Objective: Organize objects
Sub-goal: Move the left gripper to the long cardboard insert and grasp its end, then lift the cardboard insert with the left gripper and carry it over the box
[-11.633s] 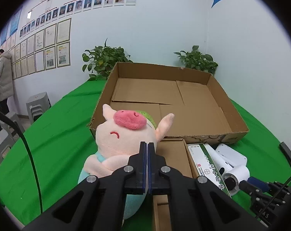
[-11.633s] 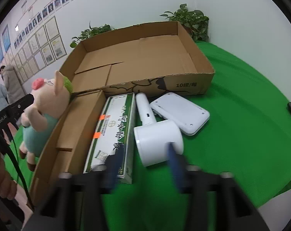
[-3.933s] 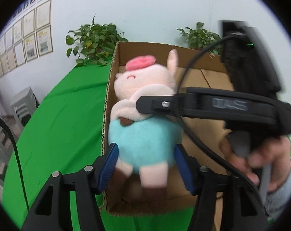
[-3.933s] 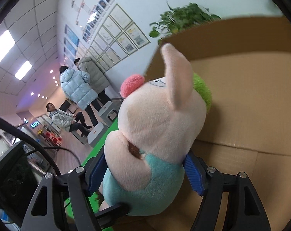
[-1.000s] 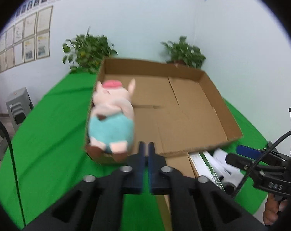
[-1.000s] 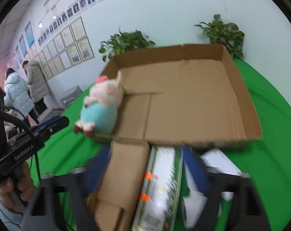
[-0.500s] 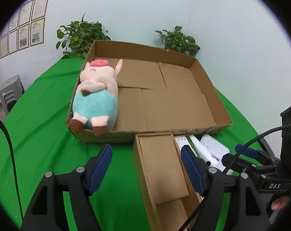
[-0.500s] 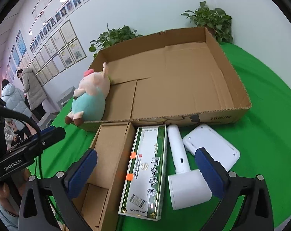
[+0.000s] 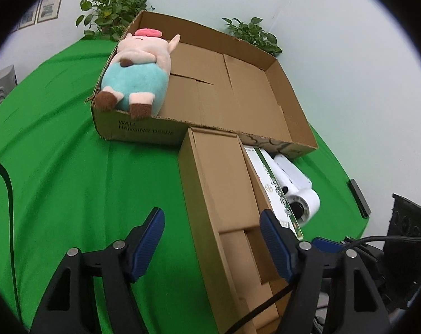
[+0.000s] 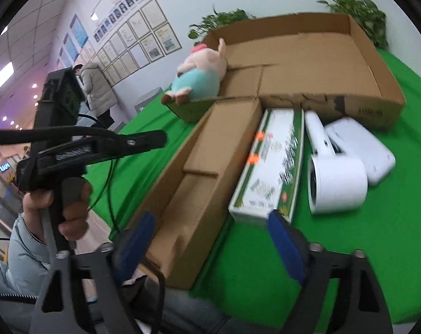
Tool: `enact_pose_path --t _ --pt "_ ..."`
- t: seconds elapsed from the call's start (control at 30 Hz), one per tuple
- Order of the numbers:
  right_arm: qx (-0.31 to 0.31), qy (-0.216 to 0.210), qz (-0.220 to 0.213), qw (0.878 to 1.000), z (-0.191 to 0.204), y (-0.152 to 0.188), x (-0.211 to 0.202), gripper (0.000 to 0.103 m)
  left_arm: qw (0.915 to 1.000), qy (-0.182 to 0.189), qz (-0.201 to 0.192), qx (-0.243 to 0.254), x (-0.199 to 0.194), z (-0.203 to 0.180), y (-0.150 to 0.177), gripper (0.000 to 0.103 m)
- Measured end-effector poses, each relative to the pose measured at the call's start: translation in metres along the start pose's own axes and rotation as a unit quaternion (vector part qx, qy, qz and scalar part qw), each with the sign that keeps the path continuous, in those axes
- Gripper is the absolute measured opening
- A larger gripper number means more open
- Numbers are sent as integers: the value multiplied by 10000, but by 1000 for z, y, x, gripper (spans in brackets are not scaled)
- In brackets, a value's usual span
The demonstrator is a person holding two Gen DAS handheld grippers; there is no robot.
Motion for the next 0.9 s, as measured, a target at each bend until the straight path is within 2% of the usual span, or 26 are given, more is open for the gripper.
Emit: enact_pose_path --t 0.07,0.17,0.23,0.37,0.43,0.47,0.5,0.6,0.67,0.77,0.9 --pt "41 112 -62 9999 -6 4 -4 58 10000 87 -10 -20 -11 4 1 65" --pt "135 67 -204 9997 -16 8 -19 58 10000 -4 -68 37 -26 9 3 64" --pt "-79 59 -181 9998 -12 10 -25 58 9999 -5 -47 112 -26 8 3 63" --pt "-272 -107 88 9995 6 12 -8 57 9988 290 368 151 1 -3 11 63" --pt "-301 -100 203 9993 16 9 9 52 9970 411 640 103 19 -5 17 56" --pt "-279 -52 240 9993 17 8 14 48 9961 338 820 39 29 -3 22 48" --pt "-220 32 290 9993 17 5 20 46 9955 303 903 8 33 -2 25 40" --pt "44 111 448 9989 11 1 32 46 9940 327 1044 -12 37 -3 37 28" --pt "30 218 484 9986 12 -2 36 42 9934 384 1076 57 37 -7 43 24" --pt "61 247 590 9979 18 -5 44 29 9947 332 973 26 34 -8 46 23" --pt "176 346 666 9970 24 -5 50 27 9951 243 955 -24 26 -6 54 21"
Point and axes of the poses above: each gripper's, at about its wrist camera, not at the fingertips, and x roughly the way its jaws point, z to its left, y to its underside, the point moved 7 cm from there along x, roughly the way its jaws point, and after that the axes turned 9 degrees about z, right-handed, at the moved point
